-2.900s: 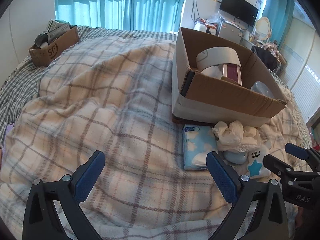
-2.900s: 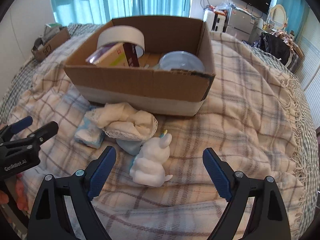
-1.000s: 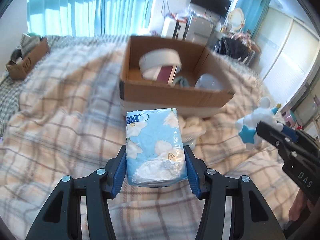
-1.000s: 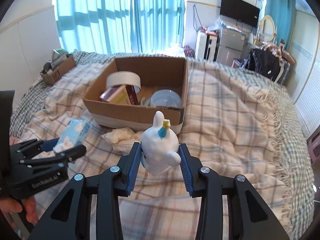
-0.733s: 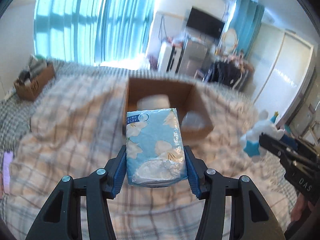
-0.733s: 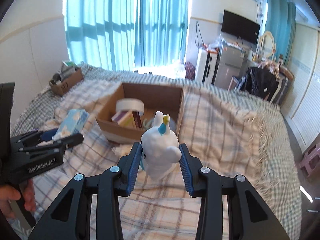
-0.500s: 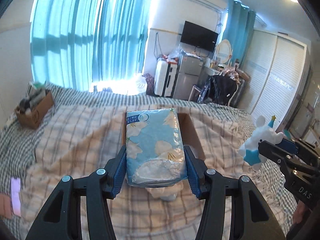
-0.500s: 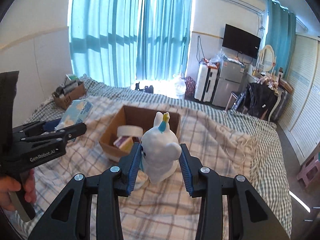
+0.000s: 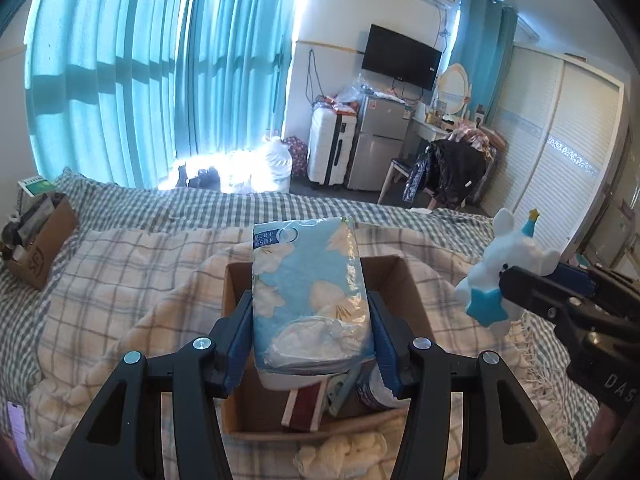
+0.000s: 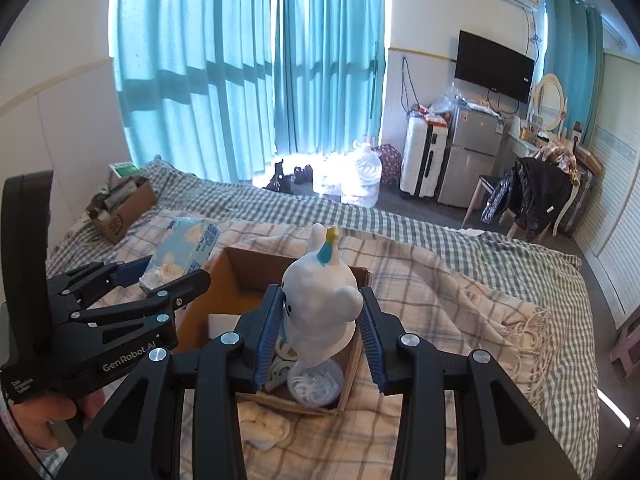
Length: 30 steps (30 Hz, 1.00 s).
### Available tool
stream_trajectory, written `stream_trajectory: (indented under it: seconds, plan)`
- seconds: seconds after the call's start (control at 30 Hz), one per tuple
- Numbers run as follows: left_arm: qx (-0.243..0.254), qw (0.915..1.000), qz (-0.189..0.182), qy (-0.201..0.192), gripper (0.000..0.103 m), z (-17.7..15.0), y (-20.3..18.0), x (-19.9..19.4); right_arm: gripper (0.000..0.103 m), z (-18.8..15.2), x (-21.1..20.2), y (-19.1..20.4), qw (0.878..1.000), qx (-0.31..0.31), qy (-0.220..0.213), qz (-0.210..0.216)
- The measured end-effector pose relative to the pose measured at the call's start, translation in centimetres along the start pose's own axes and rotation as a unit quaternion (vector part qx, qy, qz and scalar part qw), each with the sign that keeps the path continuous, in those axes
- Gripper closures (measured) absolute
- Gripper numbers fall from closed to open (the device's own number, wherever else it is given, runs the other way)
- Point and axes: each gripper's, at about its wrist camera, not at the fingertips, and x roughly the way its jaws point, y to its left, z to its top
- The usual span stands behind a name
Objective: Organize objects
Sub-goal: 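Lower the tissue pack and unicorn figurine into the cardboard box, open both grippers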
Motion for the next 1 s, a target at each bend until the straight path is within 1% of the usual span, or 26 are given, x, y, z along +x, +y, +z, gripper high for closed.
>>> stream_trajectory:
  seconds: [0.13,0.27,0.37,0.47,0.5,0.53,0.57,0.63,0.7,0.77,0.8,0.83,0.87,0.9,1.0]
  plan:
    - [0.018,0.9995,0.014,0.021,0.048,-0.6,0.4,4.5,0.065,-0.6,5.0,-0.9,1.000,0.008,0.024,0.000]
    - [0.024,0.9986,0.019,0.043,0.048,-1.5,1.1,8.2,0.065,-1.4,9.3,-2.2,0.998,0.034,0.044,0.008]
    - [0.023,0.9983,0.007,0.053,0.048,-1.8,1.2,9.5,0.065,-2.0,11.7,-2.2,0.998,0.034,0.056,0.004]
    - [0.021,0.9983,-0.001,0.054,0.046,-2.1,1.2,9.6,0.065,-2.4,12.0,-2.5,0.998,0.035,0.056,-0.001]
    - [0.018,0.9980,0.002,0.060,0.045,-2.1,1.2,9.6,0.065,-2.4,11.8,-2.6,0.998,0.039,0.055,0.000]
    - [0.014,0.9977,0.003,0.067,0.043,-2.2,1.3,9.5,0.063,-2.2,11.4,-2.7,0.998,0.042,0.053,0.002]
    - [0.009,0.9972,0.003,0.075,0.039,-2.2,1.4,9.4,0.052,-2.1,10.9,-2.6,0.998,0.043,0.050,0.002]
    - [0.002,0.9968,0.006,0.080,0.030,-2.2,1.4,8.5,0.038,-1.7,9.0,-2.6,0.998,0.043,0.036,-0.007]
    - [0.001,0.9971,0.014,0.074,0.021,-2.1,1.3,6.7,0.038,-1.4,7.0,-2.7,0.999,0.047,0.025,-0.008]
    - [0.004,0.9978,0.016,0.064,0.018,-1.9,1.2,4.5,0.038,-1.0,4.9,-2.5,0.999,0.045,0.020,-0.009]
    - [0.008,0.9982,0.017,0.057,0.015,-1.7,1.0,3.1,0.037,-0.9,3.4,-2.4,0.999,0.040,0.017,-0.014]
    - [0.011,0.9985,0.019,0.050,0.011,-1.6,0.9,1.8,0.033,-0.8,2.5,-2.1,0.999,0.037,0.016,-0.019]
    - [0.013,0.9988,0.023,0.040,0.003,-1.6,0.9,0.0,0.029,-0.9,0.9,-1.9,0.999,0.034,0.010,-0.026]
    - [0.013,0.9990,0.024,0.034,0.000,-1.6,0.9,-1.1,0.028,-1.0,-0.3,-1.7,0.999,0.032,0.004,-0.029]
    - [0.016,0.9994,0.028,0.010,0.000,-2.1,1.1,-5.5,0.025,-1.6,-4.4,-1.2,0.999,0.032,-0.013,-0.032]
